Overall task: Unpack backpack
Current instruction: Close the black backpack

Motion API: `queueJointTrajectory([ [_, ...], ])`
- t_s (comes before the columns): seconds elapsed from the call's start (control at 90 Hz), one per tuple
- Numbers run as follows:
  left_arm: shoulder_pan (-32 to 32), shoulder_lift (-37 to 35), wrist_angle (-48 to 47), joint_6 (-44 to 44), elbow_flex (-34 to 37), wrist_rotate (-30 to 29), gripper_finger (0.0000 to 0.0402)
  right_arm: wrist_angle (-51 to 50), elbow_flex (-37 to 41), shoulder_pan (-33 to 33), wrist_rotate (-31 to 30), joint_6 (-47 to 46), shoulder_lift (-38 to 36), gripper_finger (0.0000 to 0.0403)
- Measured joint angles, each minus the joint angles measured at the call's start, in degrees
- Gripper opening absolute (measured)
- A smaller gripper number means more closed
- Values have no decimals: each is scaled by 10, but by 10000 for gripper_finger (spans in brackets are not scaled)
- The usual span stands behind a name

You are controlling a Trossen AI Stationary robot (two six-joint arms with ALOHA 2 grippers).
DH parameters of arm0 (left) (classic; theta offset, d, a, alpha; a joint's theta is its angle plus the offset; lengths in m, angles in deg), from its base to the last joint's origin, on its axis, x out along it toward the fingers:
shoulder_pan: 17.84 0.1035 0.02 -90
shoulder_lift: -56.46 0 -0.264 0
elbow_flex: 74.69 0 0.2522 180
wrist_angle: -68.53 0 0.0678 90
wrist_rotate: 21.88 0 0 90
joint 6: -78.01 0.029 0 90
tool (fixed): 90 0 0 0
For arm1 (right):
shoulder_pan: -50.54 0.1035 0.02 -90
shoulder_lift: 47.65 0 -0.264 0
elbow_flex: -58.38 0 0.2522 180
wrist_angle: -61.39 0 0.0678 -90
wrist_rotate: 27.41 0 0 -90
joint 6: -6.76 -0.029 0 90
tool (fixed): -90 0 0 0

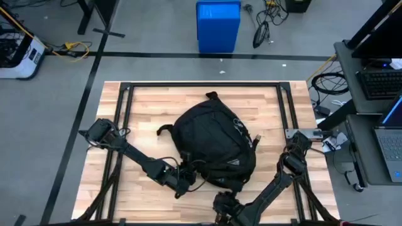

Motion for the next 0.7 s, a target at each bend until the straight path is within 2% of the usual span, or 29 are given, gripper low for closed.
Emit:
queueJointTrajectory([
  [0.144, -2, 0, 2, 2, -3, 1, 0, 57, 16, -9, -69, -32, -1, 5],
  [0.311, -2, -2, 3, 5, -3, 2, 0, 144, 52, -33, -54, -60, -1, 44],
  [0.556, -4, -12, 9, 20, -3, 9, 0, 285, 111, -66, -60, 59, -1, 119],
  [0.7, -4, -14, 11, 19, -3, 13, 0, 358, 148, -84, -63, 131, -1, 147],
])
